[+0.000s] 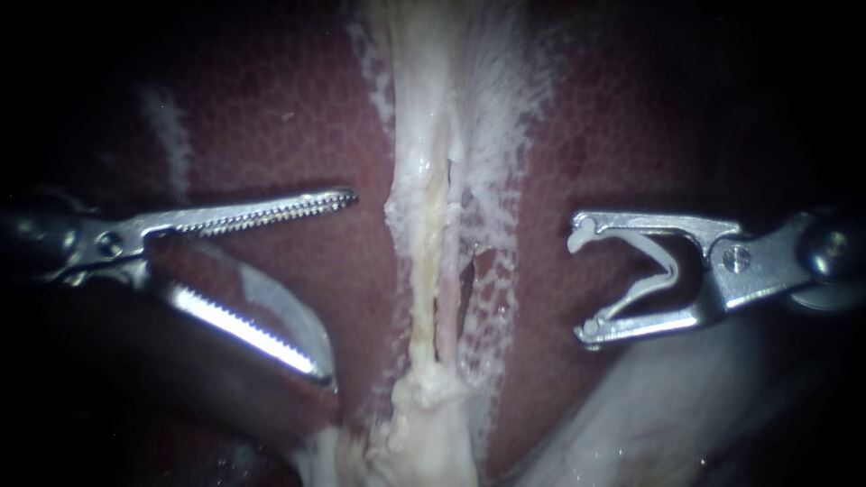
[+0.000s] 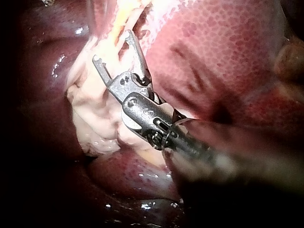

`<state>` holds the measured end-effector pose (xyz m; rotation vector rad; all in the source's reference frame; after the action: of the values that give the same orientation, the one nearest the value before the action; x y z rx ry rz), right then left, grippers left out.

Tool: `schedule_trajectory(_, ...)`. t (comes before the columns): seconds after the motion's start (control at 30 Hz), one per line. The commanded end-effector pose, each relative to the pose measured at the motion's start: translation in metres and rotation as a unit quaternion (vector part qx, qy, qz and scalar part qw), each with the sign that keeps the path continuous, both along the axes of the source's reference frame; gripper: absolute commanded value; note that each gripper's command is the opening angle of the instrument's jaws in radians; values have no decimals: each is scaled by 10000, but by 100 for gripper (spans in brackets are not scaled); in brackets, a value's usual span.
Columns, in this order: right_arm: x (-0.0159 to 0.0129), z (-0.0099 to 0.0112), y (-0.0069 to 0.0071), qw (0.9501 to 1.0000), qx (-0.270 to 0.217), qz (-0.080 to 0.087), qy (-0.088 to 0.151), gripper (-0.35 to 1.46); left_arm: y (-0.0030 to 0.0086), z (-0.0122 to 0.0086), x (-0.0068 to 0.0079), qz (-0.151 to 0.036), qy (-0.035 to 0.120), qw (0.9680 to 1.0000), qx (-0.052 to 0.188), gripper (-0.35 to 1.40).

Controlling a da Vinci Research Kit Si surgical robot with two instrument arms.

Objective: Grabbing gallbladder

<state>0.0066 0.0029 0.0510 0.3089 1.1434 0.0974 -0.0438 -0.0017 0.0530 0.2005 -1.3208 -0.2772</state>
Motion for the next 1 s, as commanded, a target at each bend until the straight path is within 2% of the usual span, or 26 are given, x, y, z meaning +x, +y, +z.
schedule_trajectory(0.03, 0, 0, 0, 10000, 1, 0, 0, 60, 0, 0, 0, -1, 1, 10000, 0, 103)
schedule_trajectory(0.3, 0, 0, 0, 10000, 1, 0, 0, 60, 5, 0, -2, -25, 11, 10000, 7, 103)
schedule_trajectory(0.37, 0, 0, 0, 10000, 1, 1, 0, 60, 9, 1, -3, -147, 63, 9998, 109, 103)
schedule_trajectory(0.57, 0, 0, 0, 10000, 1, 1, -1, 60, 20, 14, -15, -349, 112, 9987, 347, 103)
schedule_trajectory(0.73, 0, 0, 0, 10000, 1, 1, 0, 60, 26, 28, -25, -421, 209, 9977, 482, 101)
schedule_trajectory(1.0, 0, 0, 0, 10000, 0, 1, -1, 60, 24, 45, -31, -450, 340, 9956, 753, 94)
